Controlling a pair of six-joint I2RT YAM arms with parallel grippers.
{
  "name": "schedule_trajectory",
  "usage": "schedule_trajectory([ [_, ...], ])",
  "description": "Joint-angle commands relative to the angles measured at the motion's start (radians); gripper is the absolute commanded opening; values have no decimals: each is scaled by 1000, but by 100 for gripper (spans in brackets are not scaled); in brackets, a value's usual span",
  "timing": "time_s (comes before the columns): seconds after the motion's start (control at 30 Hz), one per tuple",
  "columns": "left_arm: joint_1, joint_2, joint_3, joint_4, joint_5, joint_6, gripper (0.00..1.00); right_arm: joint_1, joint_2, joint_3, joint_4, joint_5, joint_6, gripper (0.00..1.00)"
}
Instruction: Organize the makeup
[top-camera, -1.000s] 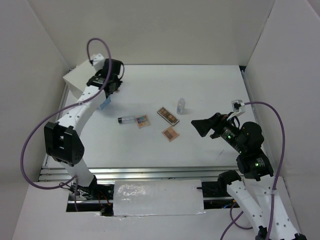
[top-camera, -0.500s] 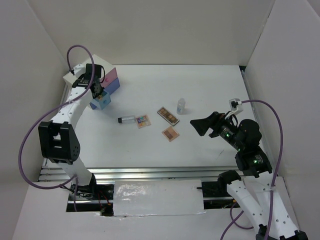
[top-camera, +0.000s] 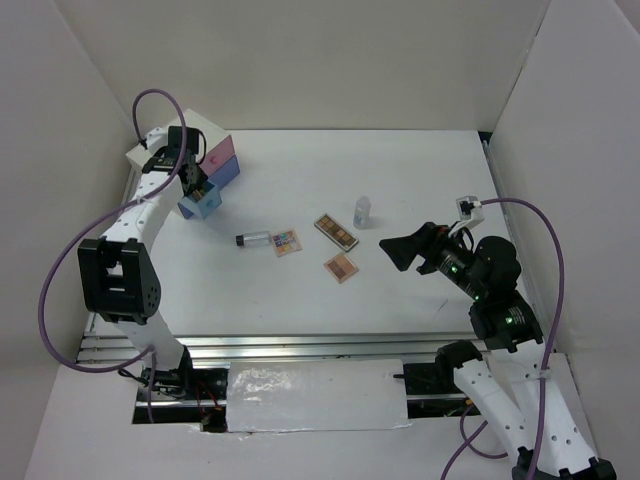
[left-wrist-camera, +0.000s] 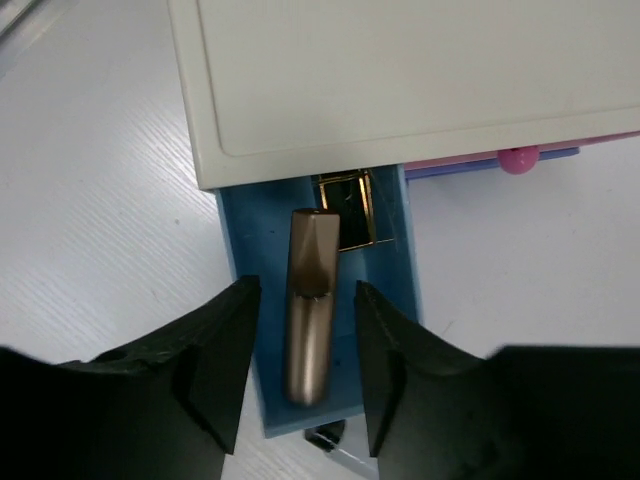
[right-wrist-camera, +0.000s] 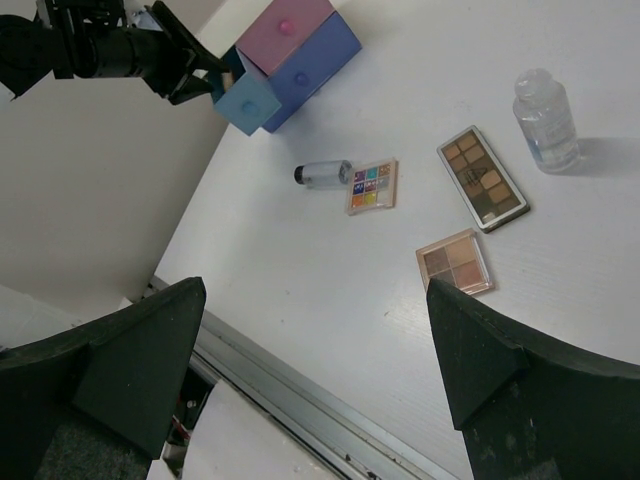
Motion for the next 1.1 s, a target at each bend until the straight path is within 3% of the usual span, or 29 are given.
schedule_trajectory([
  [0.0,3,1,12,37,21,12,58,-1,3,-4,43,-4,-15,100],
  [0.03,3,-18,-11,60,32,18,70,-2,3,-8,45,-5,-15,100],
  [0.13,-3,-67,-51,99,58,19,86,-2,5,-12,49,-6,-14,100],
  [0.2,-26,-90,-74,116,40,28,87,-1,6,-15,51,-7,-12,100],
  [0.3,-82,-122,-86,126,14,67,65,-1,3,-24,57,-7,-8,100],
  [0.4,-165,-145,-94,88,-61,94,26,-2,3,-42,72,-10,-2,100],
  [0.5,-231,-188,-147,72,-100,86,14,-1,2,-58,89,-21,8,100],
  [0.63,-263,-236,-252,116,-54,86,1,-1,3,-68,97,-29,12,100],
  [0.73,-260,-228,-305,136,-65,78,0,-1,-3,-76,106,-32,18,100],
  [1.07,-176,6,-71,35,-140,104,0,-1,-11,-81,100,-29,8,100],
])
